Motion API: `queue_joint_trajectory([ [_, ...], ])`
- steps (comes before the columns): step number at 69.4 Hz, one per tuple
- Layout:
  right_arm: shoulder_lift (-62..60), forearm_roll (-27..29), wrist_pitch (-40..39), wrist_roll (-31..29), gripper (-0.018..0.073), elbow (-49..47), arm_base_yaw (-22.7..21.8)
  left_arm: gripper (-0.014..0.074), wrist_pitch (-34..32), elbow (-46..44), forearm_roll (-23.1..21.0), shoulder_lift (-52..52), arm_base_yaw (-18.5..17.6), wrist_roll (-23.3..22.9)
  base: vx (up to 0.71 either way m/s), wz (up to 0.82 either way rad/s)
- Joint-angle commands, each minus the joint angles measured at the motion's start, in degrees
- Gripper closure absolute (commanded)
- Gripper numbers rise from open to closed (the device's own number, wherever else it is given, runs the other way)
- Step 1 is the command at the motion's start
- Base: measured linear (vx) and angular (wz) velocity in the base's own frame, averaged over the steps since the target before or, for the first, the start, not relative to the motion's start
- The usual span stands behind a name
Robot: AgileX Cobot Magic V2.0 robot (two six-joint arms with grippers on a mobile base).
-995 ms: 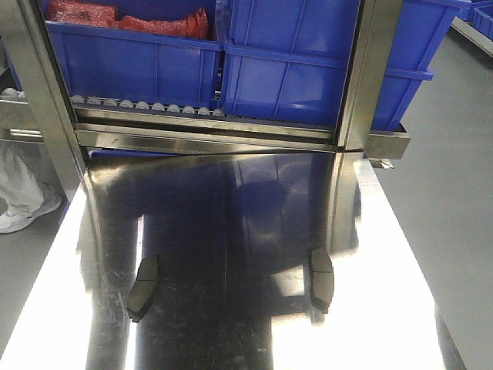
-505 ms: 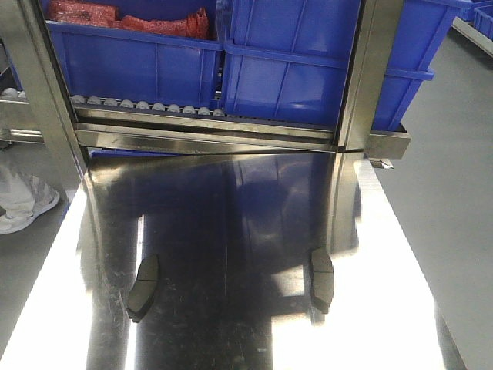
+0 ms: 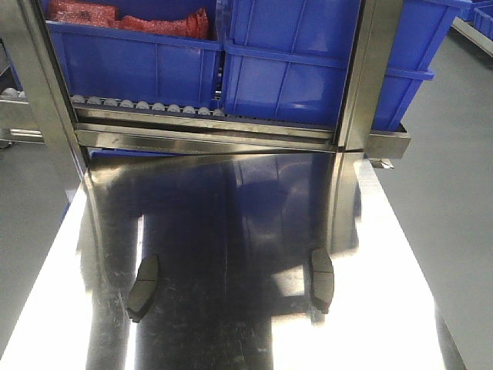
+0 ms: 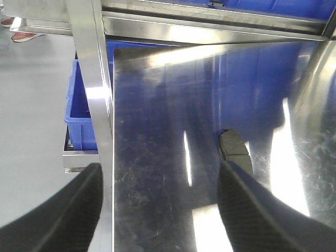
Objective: Move and align brake pads A on conveyor
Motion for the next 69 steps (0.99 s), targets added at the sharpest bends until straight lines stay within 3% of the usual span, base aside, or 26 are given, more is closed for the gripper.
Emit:
queue_joint_trajectory([
  [1, 0.6, -0.5, -4.3, -0.7, 0.0180, -1.5, -0.3, 0.0153, -5.0, -1.6, -0.9, 0.6, -0.2, -0.1, 0.00, 0.00],
  [12, 0.6, -0.5, -4.3, -0.7, 0.0180, -1.5, -0.3, 0.0153, -5.4, -2.2, -0.9, 1.2, -0.2, -0.1, 0.00, 0.00],
  [19, 0.6, -0.5, -4.3, -0.7, 0.0180, -1.5, -0.3, 0.0153, -2.3, -5.3, -0.8, 4.9, -0.2, -0.3, 0.00, 0.00],
  [39, 0.6, -0.5, -4.3, -0.7, 0.0180, -1.5, -0.3, 0.0153, 7.7, -17.2, -0.9, 24.0, -0.2, -3.1, 0.00, 0.00],
  [59, 0.6, -0.5, -4.3, -0.7, 0.0180, -1.5, -0.3, 0.0153, 12.4, -28.1, -0.9, 45.8, -0.3, -2.8, 0.00, 0.00],
  [69, 0.6, -0.5, -4.3, -0.7, 0.0180, -1.5, -0.3, 0.0153, 13.2, -32.5, -1.0, 53.5, -4.0, -2.9, 0.00, 0.00],
])
